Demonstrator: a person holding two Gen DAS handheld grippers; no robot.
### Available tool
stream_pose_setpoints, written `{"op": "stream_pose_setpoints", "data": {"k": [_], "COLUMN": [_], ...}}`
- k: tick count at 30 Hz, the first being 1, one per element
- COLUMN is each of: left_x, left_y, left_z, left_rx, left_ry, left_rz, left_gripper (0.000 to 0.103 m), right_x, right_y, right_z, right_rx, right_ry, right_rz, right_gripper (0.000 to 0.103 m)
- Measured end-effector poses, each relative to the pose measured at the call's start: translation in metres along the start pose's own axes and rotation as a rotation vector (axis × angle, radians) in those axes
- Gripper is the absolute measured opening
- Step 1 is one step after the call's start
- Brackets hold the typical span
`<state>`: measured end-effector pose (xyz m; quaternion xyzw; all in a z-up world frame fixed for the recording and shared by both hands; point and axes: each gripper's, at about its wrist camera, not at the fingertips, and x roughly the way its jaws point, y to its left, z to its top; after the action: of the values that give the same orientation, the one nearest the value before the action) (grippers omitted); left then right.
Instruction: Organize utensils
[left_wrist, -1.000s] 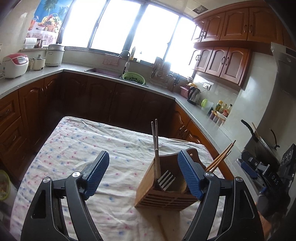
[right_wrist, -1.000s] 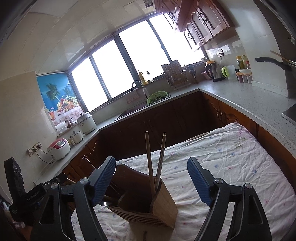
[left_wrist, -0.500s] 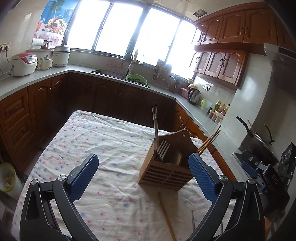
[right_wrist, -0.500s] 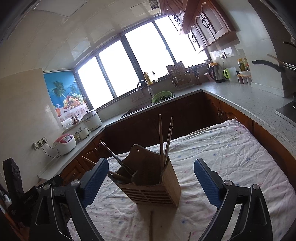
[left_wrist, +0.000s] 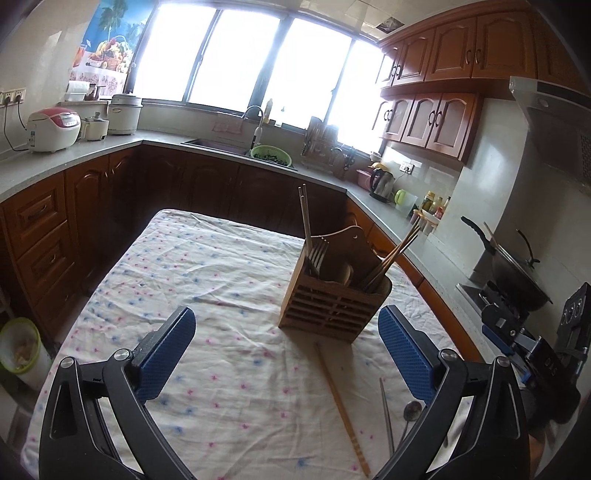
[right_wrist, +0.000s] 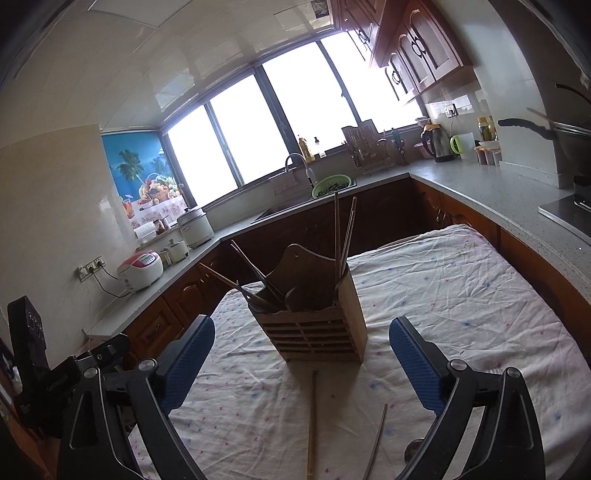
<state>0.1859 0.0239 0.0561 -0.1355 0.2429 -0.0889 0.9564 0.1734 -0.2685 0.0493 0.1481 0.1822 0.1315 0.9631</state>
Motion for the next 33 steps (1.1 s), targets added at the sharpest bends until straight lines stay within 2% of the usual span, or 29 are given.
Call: {"op": "stream_pose_setpoints", "data": {"k": [6,12,16,19,22,26,33], "left_x": [-0.017,-0.035,-0.052,-0.062,-0.061,-0.064,-0.076], "left_y": [0.001,0.001,-0.002,-0.010,-0.016,-0.014,-0.012], "left_z": [-0.016,-0.036,-0.050,-0.064,-0.074,-0.085,-0.094], "left_rx": [0.015,0.037,0.073,0.136,0.181,0.183,0.181], "left_ry": [0.000,-0.029,-0.077,-0.111,-0.085,-0.077,-0.107], "left_rz": [0.013,0.060,0.092,0.140,0.167,0.175,0.203], "left_gripper": [0.101,0.101,0.103,0.103,0.103,0.103,0.103], "right_x": [-0.016,-0.039,-0.057,-0.064,-0.065,-0.064,-0.077], "right_y": [0.007,0.019,0.029,0.037,0.039,0.036,0.029], "right_z": [-0.013,-0.031,-0.046,-0.060,-0.075,-0.091,-0.102], "right_rx": [-0.024,-0.079,-0.154,-0.219,-0.256,-0.255,-0.266], "right_ry": [-0.006,-0.048,-0.095,-0.113,-0.104,-0.086,-0.145], "right_rz": [-0.001,-0.007,-0.018,-0.037,-0.054,-0.060,-0.080], "right_gripper": [0.097,0.100,0.102,0.103,0.103,0.103,0.103]}}
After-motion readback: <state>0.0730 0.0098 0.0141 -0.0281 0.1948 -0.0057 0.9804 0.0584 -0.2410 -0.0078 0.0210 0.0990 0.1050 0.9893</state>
